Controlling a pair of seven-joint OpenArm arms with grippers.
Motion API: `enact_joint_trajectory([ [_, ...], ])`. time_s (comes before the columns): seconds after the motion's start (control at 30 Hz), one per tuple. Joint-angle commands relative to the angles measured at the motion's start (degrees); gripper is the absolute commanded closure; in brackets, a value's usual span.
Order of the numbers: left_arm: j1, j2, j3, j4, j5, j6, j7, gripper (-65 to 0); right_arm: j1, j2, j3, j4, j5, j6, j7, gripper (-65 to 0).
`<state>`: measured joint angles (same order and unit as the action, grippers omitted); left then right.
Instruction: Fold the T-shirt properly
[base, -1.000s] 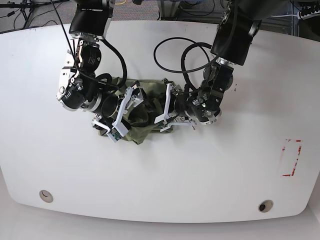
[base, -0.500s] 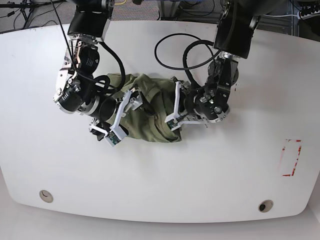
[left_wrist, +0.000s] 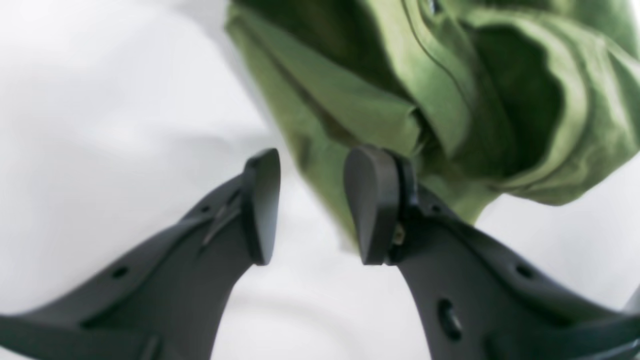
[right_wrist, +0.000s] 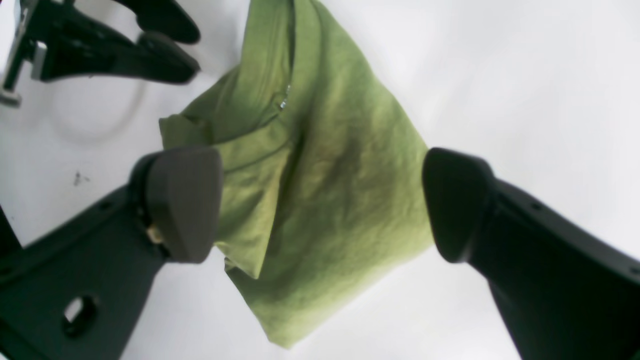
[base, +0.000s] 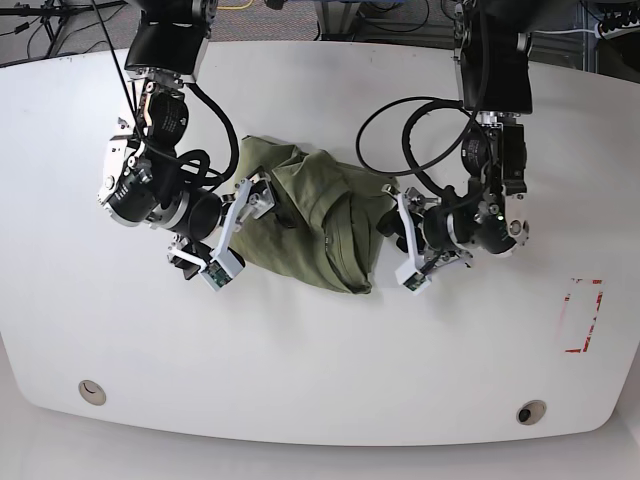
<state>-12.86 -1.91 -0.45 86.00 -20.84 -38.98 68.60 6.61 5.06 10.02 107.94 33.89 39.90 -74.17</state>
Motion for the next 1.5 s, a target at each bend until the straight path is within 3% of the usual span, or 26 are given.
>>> enact_joint_trajectory([
  [0.0,-1.2,-1.6,-2.3,3.5,-4.2,-0.2,-0.3,-24.2,0.7,0.3,0.1,0.9,1.0,0.1,0.9,-60.6],
  [0.4,-0.1,-19.1,-22.3,7.9,-14.5,-0.2,-0.3,-24.2,-4.3,-0.9,-2.1,0.8,0.9,0.1,1.0,-60.6],
  [0.67,3.6,-25.8,-29.0,8.0,-15.5,-0.6,-0.3,-24.2,-6.9,-1.9,-4.0,0.7,0.9,0.1,1.2,-60.6],
  [1.2,9.1,-26.6,-33.9,8.5,-15.5,-1.0,-0.3,-24.2,-6.0,-6.9,-10.4,-7.1,0.9,0.1,1.2,-60.6],
  [1.47,9.7,-26.7,-34.0,8.5,-15.5,-1.0,-0.3,-24.2,-4.3,-7.1,-14.7,-7.0,0.8,0.1,1.2,-60.6],
])
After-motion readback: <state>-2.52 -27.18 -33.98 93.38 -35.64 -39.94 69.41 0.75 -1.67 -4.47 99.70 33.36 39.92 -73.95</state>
